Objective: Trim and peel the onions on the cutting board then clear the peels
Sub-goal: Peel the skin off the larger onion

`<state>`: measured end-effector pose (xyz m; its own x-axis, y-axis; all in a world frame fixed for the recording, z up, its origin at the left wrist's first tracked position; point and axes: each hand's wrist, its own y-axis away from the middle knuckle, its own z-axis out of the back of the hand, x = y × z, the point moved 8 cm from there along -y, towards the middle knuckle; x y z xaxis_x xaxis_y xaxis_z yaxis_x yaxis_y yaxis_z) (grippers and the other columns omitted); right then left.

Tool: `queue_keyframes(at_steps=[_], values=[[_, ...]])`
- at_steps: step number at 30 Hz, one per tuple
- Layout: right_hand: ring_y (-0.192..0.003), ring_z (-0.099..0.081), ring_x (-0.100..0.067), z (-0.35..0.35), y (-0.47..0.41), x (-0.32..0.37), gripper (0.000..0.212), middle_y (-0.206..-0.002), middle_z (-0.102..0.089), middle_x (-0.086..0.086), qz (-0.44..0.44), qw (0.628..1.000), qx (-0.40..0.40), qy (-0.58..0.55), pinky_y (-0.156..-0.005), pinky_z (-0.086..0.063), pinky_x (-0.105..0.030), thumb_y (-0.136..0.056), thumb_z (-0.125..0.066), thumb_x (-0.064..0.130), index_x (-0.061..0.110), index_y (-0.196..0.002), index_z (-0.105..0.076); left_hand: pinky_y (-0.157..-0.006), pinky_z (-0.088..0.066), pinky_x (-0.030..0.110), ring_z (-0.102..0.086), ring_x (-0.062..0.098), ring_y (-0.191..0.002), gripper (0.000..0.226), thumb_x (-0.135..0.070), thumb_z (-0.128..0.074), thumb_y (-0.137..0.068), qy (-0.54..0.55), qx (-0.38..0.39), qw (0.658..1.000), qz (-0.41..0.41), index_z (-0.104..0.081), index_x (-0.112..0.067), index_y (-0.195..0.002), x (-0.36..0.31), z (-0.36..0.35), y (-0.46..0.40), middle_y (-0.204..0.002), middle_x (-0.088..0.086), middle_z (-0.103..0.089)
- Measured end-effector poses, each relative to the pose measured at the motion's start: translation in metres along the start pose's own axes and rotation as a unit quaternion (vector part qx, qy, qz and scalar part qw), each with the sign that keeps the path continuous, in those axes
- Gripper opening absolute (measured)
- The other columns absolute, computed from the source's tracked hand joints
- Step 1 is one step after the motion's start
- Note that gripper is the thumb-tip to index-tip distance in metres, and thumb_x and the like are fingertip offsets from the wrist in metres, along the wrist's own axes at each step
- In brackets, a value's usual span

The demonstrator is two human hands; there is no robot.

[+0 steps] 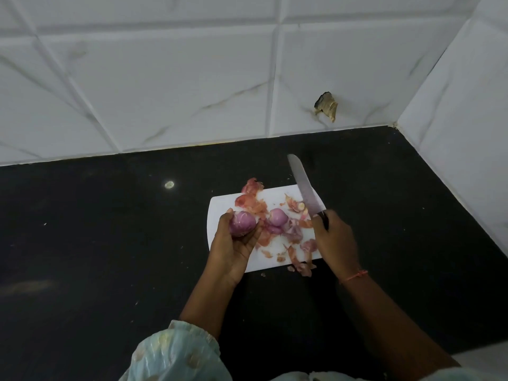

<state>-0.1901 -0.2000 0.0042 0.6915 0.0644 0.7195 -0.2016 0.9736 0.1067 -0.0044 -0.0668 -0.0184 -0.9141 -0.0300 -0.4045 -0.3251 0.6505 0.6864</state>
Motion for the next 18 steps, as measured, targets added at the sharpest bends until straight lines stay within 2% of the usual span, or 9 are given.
queue_keyframes(at_steps=[3, 8, 11, 14, 16, 18], values=[[-0.081, -0.059, -0.016, 0.008, -0.007, -0.014, 0.021, -0.089, -0.06, 0.002, 0.038, 0.996, -0.025, 0.073, -0.068, -0.049, -0.036, -0.099, -0.047, 0.037, 0.02, -0.098, -0.059, -0.087, -0.058, 0.042, -0.066, 0.035, -0.112, 0.042, -0.033, -0.059, -0.098, -0.013, 0.021, 1.0, 0.006, -0.062, 0.001, -0.121, 0.001, -0.007, 0.003, -0.119, 0.027, -0.069], [-0.094, -0.057, -0.022, 0.011, -0.019, -0.032, 0.01, -0.099, -0.056, -0.004, 0.045, 0.998, -0.005, 0.037, -0.078, -0.042, -0.033, -0.098, -0.054, 0.021, 0.014, -0.098, -0.061, -0.083, -0.058, 0.036, -0.062, 0.033, -0.11, 0.047, -0.034, -0.054, -0.097, -0.009, 0.045, 0.998, 0.032, -0.059, 0.002, -0.126, 0.006, -0.012, 0.006, -0.126, 0.028, -0.065], [-0.1, -0.058, -0.019, 0.016, -0.021, -0.036, 0.016, -0.108, -0.06, -0.005, 0.034, 0.999, -0.005, -0.015, -0.083, -0.045, -0.031, -0.096, -0.057, 0.013, 0.011, -0.112, -0.06, -0.086, -0.057, 0.036, -0.06, 0.034, -0.114, 0.045, -0.034, -0.051, -0.098, -0.001, 0.057, 0.997, 0.048, -0.059, 0.003, -0.122, 0.009, -0.014, 0.009, -0.128, 0.028, -0.064], [-0.103, -0.057, -0.023, 0.018, -0.021, -0.039, 0.017, -0.11, -0.058, -0.006, 0.032, 0.999, -0.014, 0.0, -0.088, -0.046, -0.035, -0.094, -0.059, 0.011, 0.011, -0.111, -0.062, -0.084, -0.059, 0.036, -0.063, 0.033, -0.111, 0.047, -0.031, -0.054, -0.096, -0.009, 0.056, 0.998, 0.042, -0.057, 0.002, -0.128, 0.009, -0.015, 0.01, -0.128, 0.026, -0.065], [-0.104, -0.054, -0.025, 0.018, -0.022, -0.039, 0.017, -0.111, -0.051, -0.008, 0.031, 0.999, -0.023, 0.027, -0.09, -0.044, -0.034, -0.093, -0.06, 0.011, 0.01, -0.11, -0.064, -0.087, -0.058, 0.036, -0.065, 0.032, -0.11, 0.047, -0.028, -0.055, -0.095, -0.014, 0.055, 0.998, 0.029, -0.055, 0.0, -0.132, 0.007, -0.015, 0.009, -0.128, 0.025, -0.065], [-0.105, -0.053, -0.026, 0.016, -0.024, -0.039, 0.017, -0.114, -0.049, -0.01, 0.022, 0.999, -0.022, 0.039, -0.091, -0.043, -0.033, -0.094, -0.059, 0.012, 0.01, -0.11, -0.064, -0.097, -0.054, 0.038, -0.064, 0.034, -0.117, 0.046, -0.024, -0.056, -0.094, -0.007, 0.055, 0.998, 0.021, -0.054, -0.001, -0.134, 0.005, -0.015, 0.008, -0.13, 0.024, -0.065]])
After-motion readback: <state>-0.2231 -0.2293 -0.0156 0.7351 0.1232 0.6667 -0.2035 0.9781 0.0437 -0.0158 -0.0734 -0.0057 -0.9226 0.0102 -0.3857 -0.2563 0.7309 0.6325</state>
